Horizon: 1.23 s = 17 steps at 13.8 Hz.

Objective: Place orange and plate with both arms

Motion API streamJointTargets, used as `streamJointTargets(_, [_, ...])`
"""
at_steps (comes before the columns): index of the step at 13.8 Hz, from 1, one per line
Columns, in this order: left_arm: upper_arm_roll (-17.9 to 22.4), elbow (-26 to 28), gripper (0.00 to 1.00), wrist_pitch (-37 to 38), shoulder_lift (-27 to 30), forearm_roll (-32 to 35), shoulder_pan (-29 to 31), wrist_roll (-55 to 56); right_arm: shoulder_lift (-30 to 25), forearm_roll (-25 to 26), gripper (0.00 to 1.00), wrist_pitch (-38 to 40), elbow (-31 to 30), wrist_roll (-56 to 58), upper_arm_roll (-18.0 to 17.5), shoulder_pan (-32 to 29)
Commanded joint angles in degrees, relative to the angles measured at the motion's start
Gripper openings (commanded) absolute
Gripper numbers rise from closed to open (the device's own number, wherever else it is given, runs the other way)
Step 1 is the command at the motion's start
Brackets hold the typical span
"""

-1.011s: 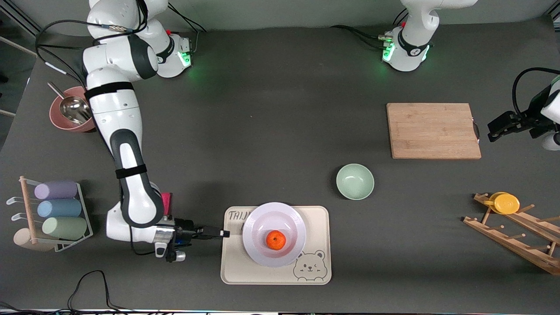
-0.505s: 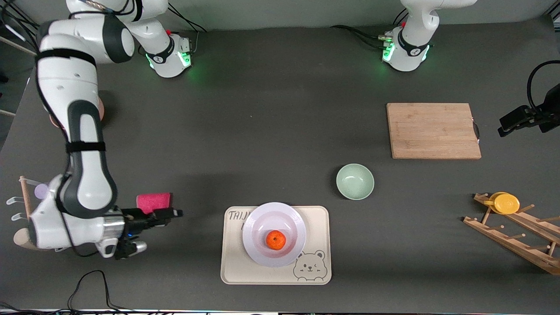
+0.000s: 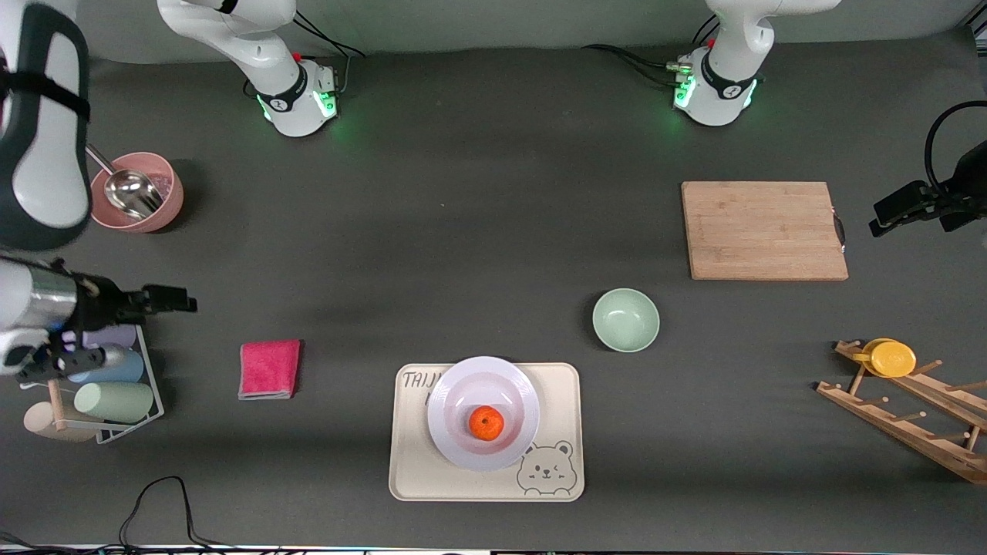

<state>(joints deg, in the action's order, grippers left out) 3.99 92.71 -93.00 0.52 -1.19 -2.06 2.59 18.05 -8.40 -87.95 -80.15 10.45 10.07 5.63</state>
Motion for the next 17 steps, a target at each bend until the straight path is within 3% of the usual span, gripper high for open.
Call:
streamJointTargets(1, [-0.03,-1.48,1.00,1.16,-0.78,0.22,-0.23,2.16,-10.30,3.22,1.00,-3.54,-10.55,-6.21,-1.97,-1.14])
streamJointTargets(7, [-0.03,-1.48,1.00,0.89,-0.87,3.39,0.21,1.37,-11.28,7.60,1.00,-2.67,-8.98,-7.80,-2.07,-1.06])
streamJointTargets(17, [-0.12,-1.39,1.00,0.89,-0.96,5.76,-0.40,2.25,-11.54,7.79,1.00,-0.47,-8.18,-10.45,-1.90,-0.18])
